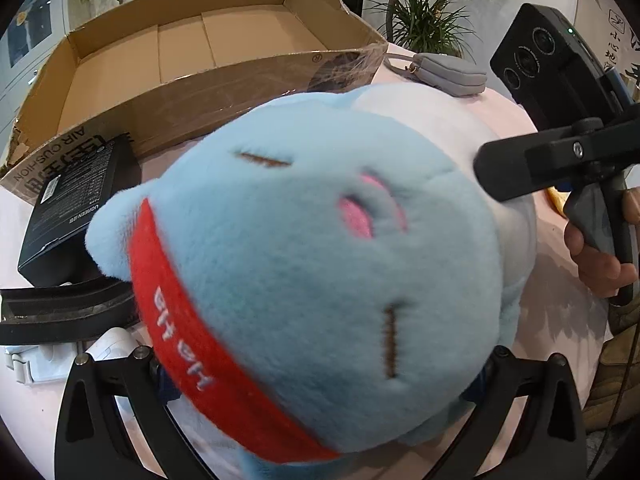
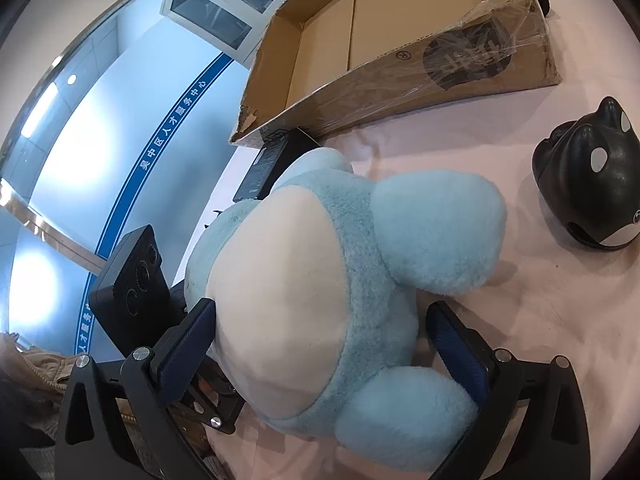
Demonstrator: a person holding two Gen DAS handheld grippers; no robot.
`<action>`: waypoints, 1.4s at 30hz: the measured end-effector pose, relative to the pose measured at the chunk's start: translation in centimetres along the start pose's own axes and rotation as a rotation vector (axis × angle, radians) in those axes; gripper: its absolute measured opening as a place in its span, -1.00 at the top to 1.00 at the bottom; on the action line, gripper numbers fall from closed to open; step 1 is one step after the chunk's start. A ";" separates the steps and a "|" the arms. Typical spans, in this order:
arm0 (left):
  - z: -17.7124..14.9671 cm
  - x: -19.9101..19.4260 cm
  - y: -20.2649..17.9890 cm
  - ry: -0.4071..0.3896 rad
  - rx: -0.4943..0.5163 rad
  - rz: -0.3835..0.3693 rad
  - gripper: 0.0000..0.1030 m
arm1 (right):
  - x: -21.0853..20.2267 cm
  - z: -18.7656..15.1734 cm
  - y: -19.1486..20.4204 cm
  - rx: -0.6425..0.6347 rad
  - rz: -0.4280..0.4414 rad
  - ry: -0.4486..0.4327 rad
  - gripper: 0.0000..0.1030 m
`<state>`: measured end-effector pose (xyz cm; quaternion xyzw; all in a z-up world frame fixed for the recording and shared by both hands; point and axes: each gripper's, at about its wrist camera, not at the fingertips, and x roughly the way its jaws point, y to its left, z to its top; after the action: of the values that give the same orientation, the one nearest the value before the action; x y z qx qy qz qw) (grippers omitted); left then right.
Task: Organize objects
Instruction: 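Carry the blue plush toy with the right gripper toward the cardboard box, then lower the plush toy into the cardboard box and open the right gripper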
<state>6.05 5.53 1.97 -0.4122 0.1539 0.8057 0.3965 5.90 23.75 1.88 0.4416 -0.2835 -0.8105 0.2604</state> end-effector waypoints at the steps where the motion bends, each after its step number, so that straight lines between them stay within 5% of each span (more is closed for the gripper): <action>1: 0.0 0.0 0.0 0.000 0.000 0.001 -0.99 | 0.1 0.0 0.0 -0.001 0.000 -0.002 -1.00; 15: 0.8 1.2 -0.2 0.014 0.002 0.071 -0.99 | -0.1 -1.2 0.5 -0.039 -0.014 -0.171 -1.00; 21: 0.7 1.1 -0.1 0.011 -0.025 0.093 -0.99 | -0.3 -0.9 0.2 -0.012 -0.009 -0.139 -1.00; 26: 0.7 0.6 -0.5 -0.007 -0.006 0.104 -0.75 | -0.5 -1.2 -0.2 0.019 0.037 -0.148 -0.63; 42: 1.1 0.5 -1.3 -0.007 0.019 0.120 -0.63 | -1.0 -1.8 1.2 -0.012 -0.006 -0.182 -0.57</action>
<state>6.27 7.20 2.35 -0.3959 0.1845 0.8280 0.3517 8.11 23.12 2.47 0.3654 -0.2998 -0.8496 0.2339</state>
